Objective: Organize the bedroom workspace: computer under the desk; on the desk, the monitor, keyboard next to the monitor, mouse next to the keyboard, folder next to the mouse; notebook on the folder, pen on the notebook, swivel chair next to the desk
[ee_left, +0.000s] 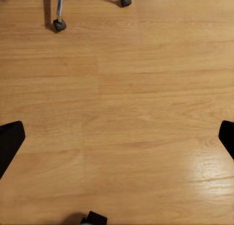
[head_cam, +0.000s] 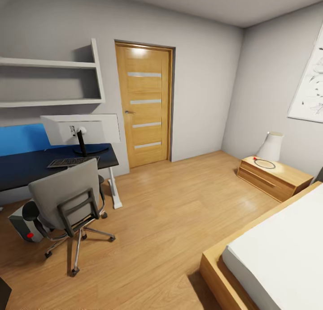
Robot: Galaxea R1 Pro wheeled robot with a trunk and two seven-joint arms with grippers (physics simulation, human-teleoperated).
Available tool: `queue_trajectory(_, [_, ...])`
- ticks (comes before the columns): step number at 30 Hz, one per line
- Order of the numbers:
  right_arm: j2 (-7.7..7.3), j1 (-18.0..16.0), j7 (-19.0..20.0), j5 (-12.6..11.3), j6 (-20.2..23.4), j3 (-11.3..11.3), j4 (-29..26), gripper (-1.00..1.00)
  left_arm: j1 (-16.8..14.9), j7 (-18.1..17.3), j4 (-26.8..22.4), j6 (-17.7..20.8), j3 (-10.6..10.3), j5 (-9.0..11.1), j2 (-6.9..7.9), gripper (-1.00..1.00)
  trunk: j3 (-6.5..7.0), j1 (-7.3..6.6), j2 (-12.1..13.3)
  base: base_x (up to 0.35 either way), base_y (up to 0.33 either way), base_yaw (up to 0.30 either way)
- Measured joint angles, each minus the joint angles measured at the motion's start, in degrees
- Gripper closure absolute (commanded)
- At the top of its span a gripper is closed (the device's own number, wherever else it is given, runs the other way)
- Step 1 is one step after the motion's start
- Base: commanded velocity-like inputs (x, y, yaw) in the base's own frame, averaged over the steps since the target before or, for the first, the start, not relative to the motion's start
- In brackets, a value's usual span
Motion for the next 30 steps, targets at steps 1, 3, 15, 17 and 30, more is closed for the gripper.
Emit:
queue_trajectory(1, [0.0, 0.0, 0.0, 0.0, 0.0, 0.0, 0.0, -1.0, 0.0, 0.0, 0.0, -0.02, 0.0, 0.0, -0.01, -1.0, -0.03, 0.0, 0.0, 0.092, 0.0, 0.274])
queue_trajectory(3, [0.0, -0.01, 0.0, 0.07, 0.01, 0.08, 0.0, -1.0, 0.0, 0.0, 0.0, 0.0, 0.0, 0.0, -0.04, -1.0, -0.1, 0.0, 0.0, 0.091, 0.0, 0.273])
queue_trajectory(15, [0.0, 0.01, 0.0, 0.01, 0.01, 0.08, 0.0, -1.0, 0.0, -0.03, 0.0, 0.0, 0.0, -0.01, -0.03, -1.0, -0.46, 0.0, 0.0, 0.09, 0.0, 0.273])
queue_trajectory(17, [0.0, 0.01, 0.0, 0.01, 0.01, 0.08, 0.0, -1.0, 0.0, -0.03, 0.0, 0.0, 0.0, -0.01, -0.04, -1.0, -0.51, 0.0, 0.0, 0.09, 0.0, 0.273])
queue_trajectory(30, [0.01, 0.0, 0.0, 0.01, 0.0, 0.09, 0.0, -1.0, 0.0, -0.03, 0.01, 0.06, 0.0, -0.07, -0.11, -1.0, -0.87, -0.01, 0.0, 0.142, -0.031, 0.273])
